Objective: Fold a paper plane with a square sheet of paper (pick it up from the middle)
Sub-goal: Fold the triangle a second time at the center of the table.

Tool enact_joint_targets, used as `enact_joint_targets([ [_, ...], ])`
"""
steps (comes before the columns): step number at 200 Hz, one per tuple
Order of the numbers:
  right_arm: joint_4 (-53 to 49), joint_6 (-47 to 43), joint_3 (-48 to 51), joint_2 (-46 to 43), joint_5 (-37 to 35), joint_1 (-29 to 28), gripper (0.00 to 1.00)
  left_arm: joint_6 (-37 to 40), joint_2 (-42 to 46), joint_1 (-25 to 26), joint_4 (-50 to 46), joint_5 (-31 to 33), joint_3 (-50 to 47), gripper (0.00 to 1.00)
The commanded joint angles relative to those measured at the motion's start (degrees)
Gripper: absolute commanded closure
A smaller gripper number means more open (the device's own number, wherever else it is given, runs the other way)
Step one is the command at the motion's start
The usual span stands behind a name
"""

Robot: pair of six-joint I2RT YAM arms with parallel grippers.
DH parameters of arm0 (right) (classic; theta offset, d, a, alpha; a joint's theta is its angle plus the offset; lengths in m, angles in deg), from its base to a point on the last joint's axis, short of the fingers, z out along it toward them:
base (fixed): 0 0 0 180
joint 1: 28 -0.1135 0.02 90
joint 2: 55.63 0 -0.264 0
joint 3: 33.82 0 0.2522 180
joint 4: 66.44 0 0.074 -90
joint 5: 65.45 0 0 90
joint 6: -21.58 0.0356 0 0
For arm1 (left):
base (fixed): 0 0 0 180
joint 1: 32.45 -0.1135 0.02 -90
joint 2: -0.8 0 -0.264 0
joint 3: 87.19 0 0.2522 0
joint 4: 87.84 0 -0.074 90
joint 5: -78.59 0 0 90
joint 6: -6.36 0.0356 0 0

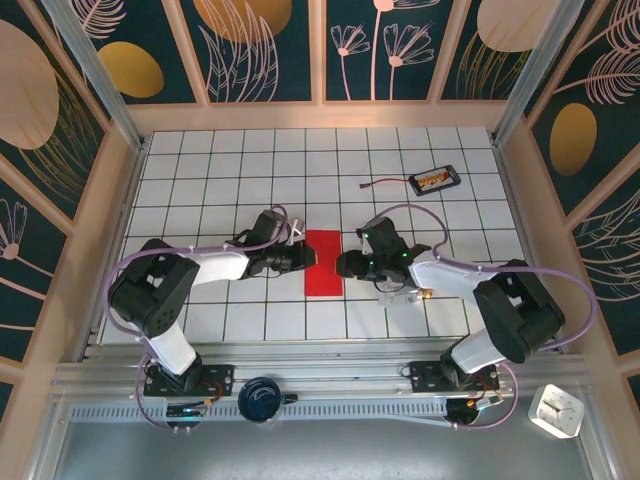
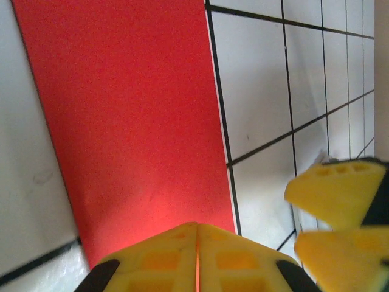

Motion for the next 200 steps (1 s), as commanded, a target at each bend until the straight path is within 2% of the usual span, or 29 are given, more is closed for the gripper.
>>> enact_joint_targets([
  [1,0.5,2.9,1.0,-0.2,-1.8,-1.8,0.44,2.1,-2.3,-0.8,-2.2,1.6,0.6,0.95],
  [105,6.9,10.9,4.4,2.0,2.6,-4.0,0.44,4.2,-6.7,-1.2,-2.0,0.9,-0.6,0.99],
  [200,11.3,15.8,7.5,3.1,5.2,-5.7,0.49,4.7,-7.1,-1.3,-2.1,1.0,-1.4,0.99],
])
